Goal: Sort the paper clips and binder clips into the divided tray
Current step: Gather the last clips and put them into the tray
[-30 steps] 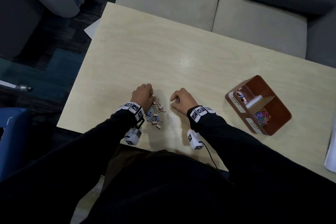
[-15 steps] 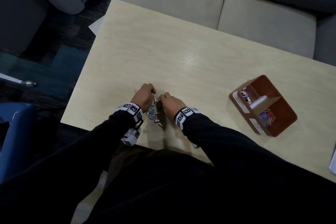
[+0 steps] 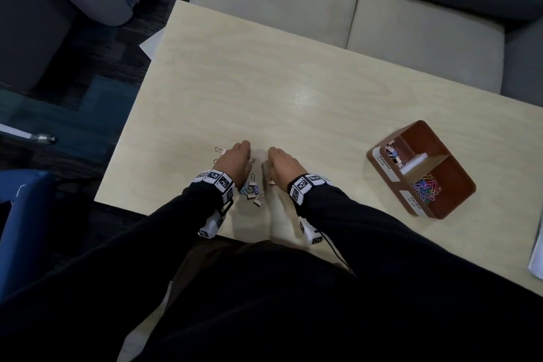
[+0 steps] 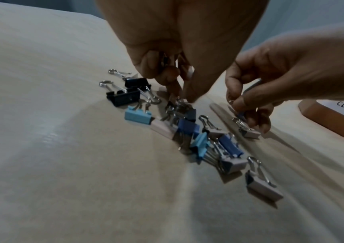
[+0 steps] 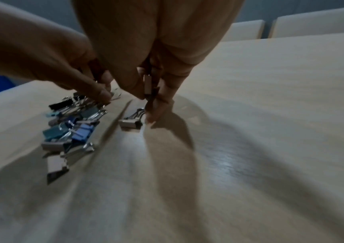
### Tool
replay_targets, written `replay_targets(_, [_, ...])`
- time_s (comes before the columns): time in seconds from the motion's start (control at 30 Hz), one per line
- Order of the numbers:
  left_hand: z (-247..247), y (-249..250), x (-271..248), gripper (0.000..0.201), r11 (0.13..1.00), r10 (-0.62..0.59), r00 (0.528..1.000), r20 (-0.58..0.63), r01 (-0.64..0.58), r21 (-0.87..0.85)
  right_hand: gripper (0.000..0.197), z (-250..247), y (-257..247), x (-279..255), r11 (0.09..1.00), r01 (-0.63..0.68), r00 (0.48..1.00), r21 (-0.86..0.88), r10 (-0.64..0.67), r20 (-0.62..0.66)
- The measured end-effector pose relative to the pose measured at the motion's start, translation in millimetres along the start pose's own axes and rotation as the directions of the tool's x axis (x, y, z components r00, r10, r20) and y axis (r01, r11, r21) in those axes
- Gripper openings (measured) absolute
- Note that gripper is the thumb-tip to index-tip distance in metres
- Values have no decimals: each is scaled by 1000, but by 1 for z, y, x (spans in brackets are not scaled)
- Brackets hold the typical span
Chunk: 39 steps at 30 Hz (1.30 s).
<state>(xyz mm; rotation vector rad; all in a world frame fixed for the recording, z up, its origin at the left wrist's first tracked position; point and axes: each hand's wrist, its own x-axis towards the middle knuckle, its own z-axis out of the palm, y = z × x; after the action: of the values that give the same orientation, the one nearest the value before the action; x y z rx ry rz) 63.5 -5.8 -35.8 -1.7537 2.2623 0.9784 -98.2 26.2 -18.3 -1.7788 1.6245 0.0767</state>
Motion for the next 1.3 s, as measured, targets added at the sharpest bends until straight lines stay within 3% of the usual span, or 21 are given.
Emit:
replay_targets(0.13, [-3,5,-3,5,999,-11,1000,-6,11,-32,29,-4,15,-9,999,34,999,28,-34,-2])
replay_targets(0.3, [0,3,-3,24,1000,3,1000,0,-3,-16,19,0,17,-10,996,47,997,-70,-43,61])
replay_targets(0.5, [2,8,-1,20,998,-15,1000,1,15,-56,34,14,5,-14,982,49,997,-184,-37,67])
replay_targets(0.7, [0,13,3,18,996,-42,999,-5,41,-75,25,16,8,-12,978,40,998,-205,-31,49])
replay_targets(0.83, [-2,24,6,14,990,-70,997,-23,66,-124,20,6,19,-16,995,-34,999,-97,32,-21])
replay_targets(0.93, [-6,43,11,14,978,-56,998,2,55,-201,10,-10,36,-24,986,-105,986,132,120,-113])
replay_targets(1.13, [-18,107,17,12,928,64,998,8,-56,-368,10,-59,73,-50,869,-159,891,469,331,-311])
replay_targets(1.3, [-19,175,30,16,893,152,988,15,-131,-431,13,-106,110,-75,840,-158,818,520,406,-408])
